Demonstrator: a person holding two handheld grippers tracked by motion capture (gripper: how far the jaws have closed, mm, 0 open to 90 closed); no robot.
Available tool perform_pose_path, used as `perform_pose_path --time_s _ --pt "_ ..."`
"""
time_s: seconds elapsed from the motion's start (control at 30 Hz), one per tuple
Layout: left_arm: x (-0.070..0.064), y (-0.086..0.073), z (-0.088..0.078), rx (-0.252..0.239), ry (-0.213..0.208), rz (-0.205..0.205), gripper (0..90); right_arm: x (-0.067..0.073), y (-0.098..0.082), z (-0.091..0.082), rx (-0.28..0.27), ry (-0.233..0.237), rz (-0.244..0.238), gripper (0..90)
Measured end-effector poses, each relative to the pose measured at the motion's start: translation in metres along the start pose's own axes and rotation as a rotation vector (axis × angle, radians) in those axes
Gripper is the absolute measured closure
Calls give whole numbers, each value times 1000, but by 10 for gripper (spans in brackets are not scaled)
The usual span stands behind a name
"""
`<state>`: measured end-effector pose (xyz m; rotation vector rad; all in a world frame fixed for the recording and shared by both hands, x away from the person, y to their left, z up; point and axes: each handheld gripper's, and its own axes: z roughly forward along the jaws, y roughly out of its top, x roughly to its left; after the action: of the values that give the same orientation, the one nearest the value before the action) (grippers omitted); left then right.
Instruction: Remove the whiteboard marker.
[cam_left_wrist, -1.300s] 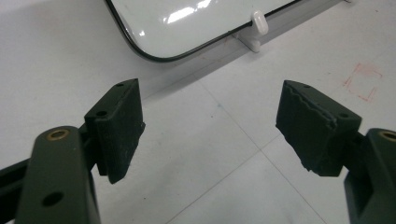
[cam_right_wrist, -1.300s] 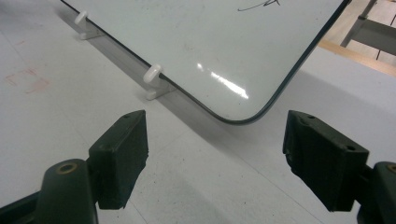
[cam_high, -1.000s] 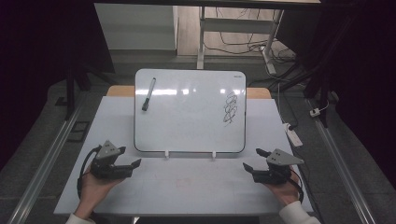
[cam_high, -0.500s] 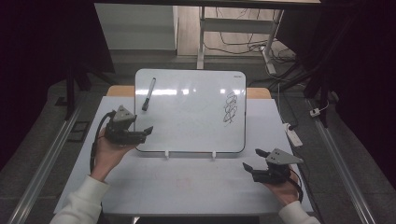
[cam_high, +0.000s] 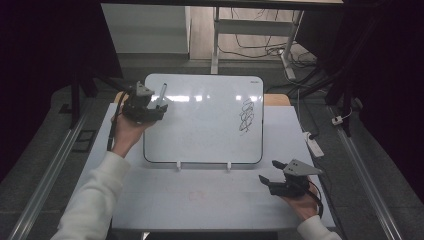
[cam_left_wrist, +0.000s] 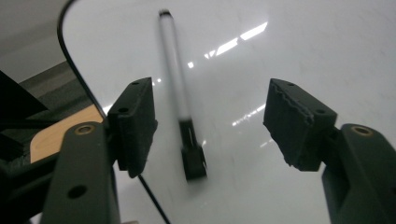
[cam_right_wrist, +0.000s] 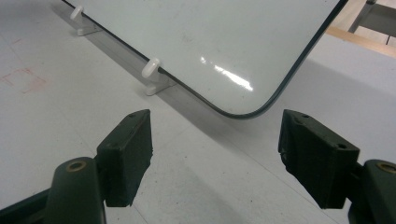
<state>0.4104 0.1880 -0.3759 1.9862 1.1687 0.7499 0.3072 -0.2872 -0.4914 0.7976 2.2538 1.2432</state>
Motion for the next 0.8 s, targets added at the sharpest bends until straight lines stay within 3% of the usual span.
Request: perform_pose_path --time_s 0.3,0.47,0.63,0.8 --pt "8 38 29 44 77 48 447 2 0 3 10 1 6 266" --pt "9 39 36 52 89 46 531 2 -1 2 7 1 7 268" --pt "10 36 43 92 92 41 588 1 0 0 -1 -6 16 270" --pt "8 35 46 82 102 56 682 0 0 0 1 -13 21 271"
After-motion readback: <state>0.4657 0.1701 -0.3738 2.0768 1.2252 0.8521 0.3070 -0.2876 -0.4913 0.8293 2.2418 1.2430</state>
